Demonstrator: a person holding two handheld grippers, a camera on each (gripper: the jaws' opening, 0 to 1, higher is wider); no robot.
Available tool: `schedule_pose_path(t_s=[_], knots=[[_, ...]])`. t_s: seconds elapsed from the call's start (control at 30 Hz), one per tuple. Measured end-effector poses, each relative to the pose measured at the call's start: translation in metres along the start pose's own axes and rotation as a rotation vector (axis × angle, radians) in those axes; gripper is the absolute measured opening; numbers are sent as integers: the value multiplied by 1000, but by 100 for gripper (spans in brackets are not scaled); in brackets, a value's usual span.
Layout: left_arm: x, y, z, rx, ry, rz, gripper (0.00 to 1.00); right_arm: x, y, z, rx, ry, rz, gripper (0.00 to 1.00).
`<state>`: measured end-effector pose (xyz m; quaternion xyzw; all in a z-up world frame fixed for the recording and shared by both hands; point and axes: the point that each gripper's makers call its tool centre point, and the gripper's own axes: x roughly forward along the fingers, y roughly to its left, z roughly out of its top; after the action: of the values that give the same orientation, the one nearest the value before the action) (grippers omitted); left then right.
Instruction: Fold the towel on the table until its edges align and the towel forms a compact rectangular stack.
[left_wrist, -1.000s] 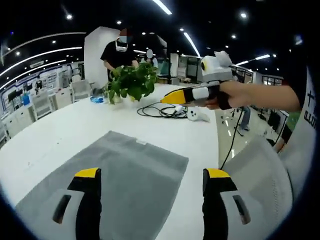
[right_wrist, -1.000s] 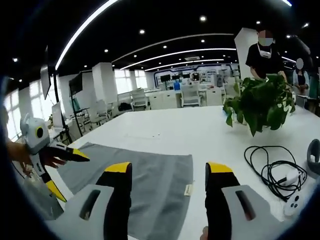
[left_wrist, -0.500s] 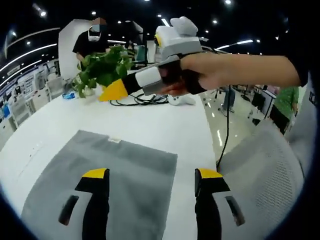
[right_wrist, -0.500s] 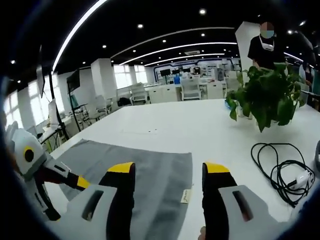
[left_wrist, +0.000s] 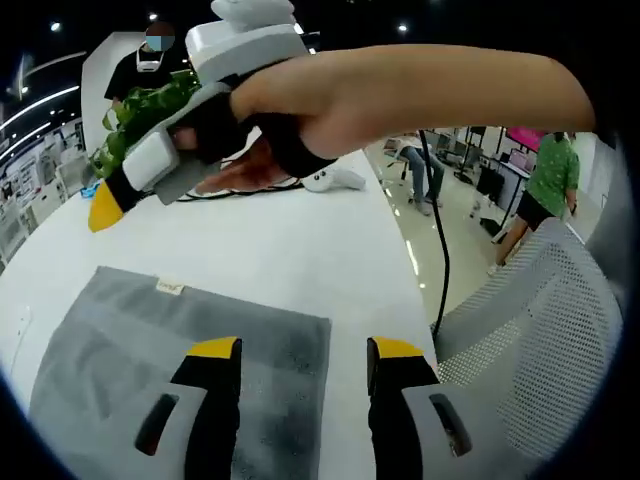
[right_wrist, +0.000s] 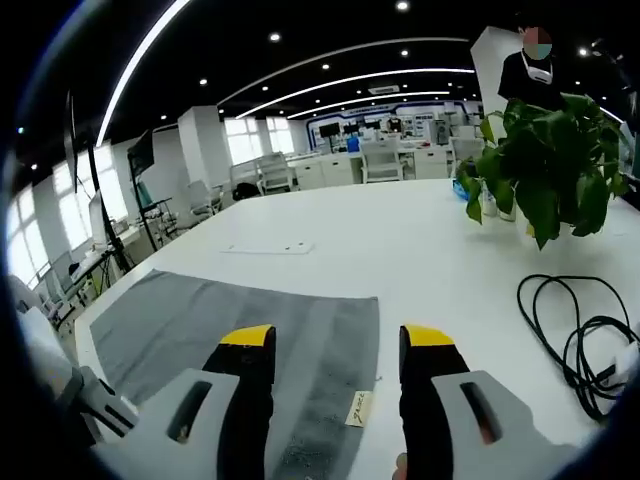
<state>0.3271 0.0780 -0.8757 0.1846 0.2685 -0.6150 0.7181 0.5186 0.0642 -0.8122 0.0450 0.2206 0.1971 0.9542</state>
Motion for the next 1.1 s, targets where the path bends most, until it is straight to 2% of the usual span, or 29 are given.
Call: schedule_pose_path(t_s=[0.3,0.5,0.67,0.77,0.87,0.9,0.97,1.1], knots=[[27,-16,2,-69,-21,-69,30,23,-4,-4,7,19,11,46],[41,-18,4,-133,-44,-51,27,34,-9,-15,34,45,11,45],[50,-17,-4,-185,-54,-51,27,38,-14,-19,22,60,11,45],[51,-14,-1,-179,-73,-42,23,40,-19,-19,33,55,1,44],[52,-9,-3,-113,-80,-17,16,43,-22,-21,47,52,-8,44],[51,-10,-3,-107,-81,-24,16,44,-23,-22,46,54,-13,44],[51,-13,-4,-15,-78,-30,17,45,-24,-27,38,61,-21,44],[52,-14,-5,86,-50,-11,17,50,-26,-33,32,74,-26,45]])
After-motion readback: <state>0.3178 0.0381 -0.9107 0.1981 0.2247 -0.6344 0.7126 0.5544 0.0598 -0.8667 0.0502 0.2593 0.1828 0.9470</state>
